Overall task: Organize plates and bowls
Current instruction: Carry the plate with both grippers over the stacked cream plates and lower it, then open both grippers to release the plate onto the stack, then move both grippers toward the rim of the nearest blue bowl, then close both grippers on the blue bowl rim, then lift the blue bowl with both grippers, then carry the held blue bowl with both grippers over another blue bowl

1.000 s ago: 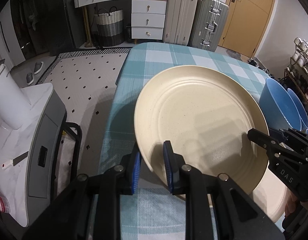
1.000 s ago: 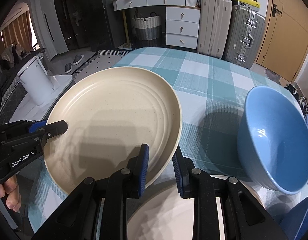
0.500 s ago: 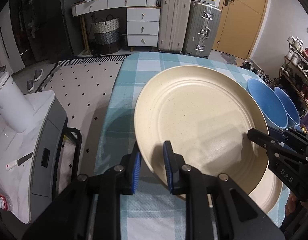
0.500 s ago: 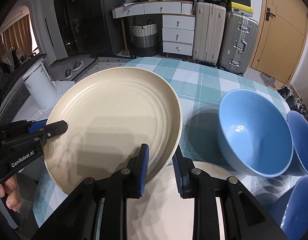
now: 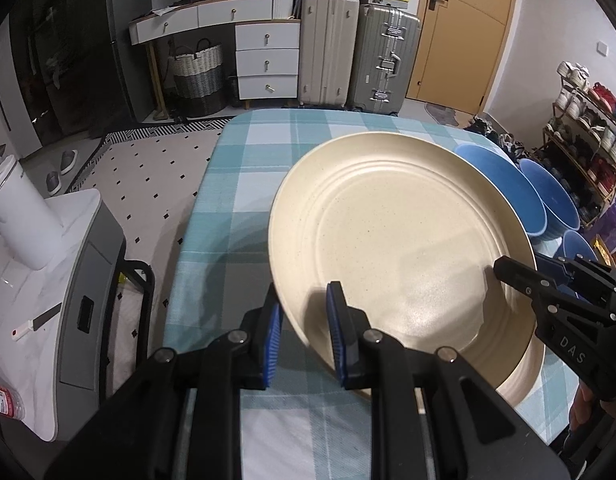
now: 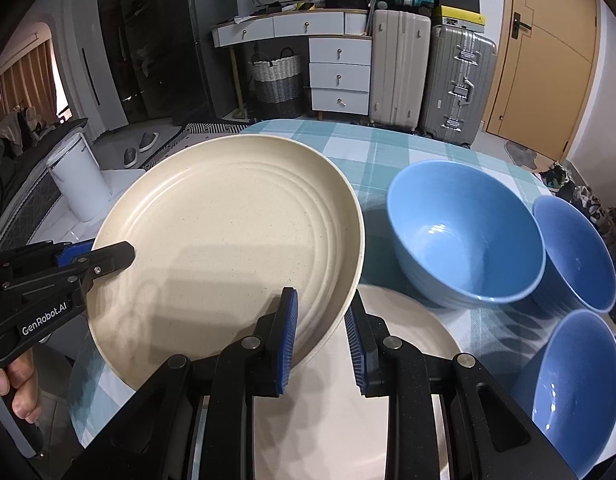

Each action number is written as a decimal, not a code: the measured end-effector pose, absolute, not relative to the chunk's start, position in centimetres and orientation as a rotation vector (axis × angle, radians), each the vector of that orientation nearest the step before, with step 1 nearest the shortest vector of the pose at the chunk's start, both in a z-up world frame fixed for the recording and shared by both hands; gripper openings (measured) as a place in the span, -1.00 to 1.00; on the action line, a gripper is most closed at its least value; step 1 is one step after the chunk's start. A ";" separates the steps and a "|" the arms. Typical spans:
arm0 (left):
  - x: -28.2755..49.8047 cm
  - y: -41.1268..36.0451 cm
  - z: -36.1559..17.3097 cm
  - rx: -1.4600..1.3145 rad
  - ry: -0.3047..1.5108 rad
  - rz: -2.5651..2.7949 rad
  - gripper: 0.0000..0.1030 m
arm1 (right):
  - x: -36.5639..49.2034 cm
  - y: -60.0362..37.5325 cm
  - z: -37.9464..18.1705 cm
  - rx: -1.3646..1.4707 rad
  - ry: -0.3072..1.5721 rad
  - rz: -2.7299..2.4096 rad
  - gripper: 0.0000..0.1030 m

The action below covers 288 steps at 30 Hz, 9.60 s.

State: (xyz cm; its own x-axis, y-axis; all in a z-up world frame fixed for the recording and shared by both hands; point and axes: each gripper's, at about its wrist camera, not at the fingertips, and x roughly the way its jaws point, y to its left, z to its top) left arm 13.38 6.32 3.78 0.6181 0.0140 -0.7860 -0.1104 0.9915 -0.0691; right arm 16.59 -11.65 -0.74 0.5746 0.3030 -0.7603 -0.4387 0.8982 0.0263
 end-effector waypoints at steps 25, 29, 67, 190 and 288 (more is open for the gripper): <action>12.6 -0.8 1.0 -0.057 0.949 -0.006 -0.62 | 12.5 -19.1 -3.0 -0.116 0.896 0.358 -0.54; 12.7 -1.7 0.2 -0.051 0.961 -0.015 -0.62 | 12.2 -20.2 -3.8 -0.114 0.905 0.346 -0.54; 13.1 -5.0 -2.4 0.013 1.000 -0.044 -0.58 | 11.3 -22.2 -6.9 -0.181 0.916 0.256 -0.52; 31.3 -6.7 0.3 -0.159 1.008 -0.206 -0.03 | 28.1 -26.4 -3.7 0.102 0.969 0.209 0.01; 20.8 -12.2 9.2 -0.036 0.866 -0.252 -0.64 | 14.9 -29.1 6.2 0.051 0.797 0.229 -0.37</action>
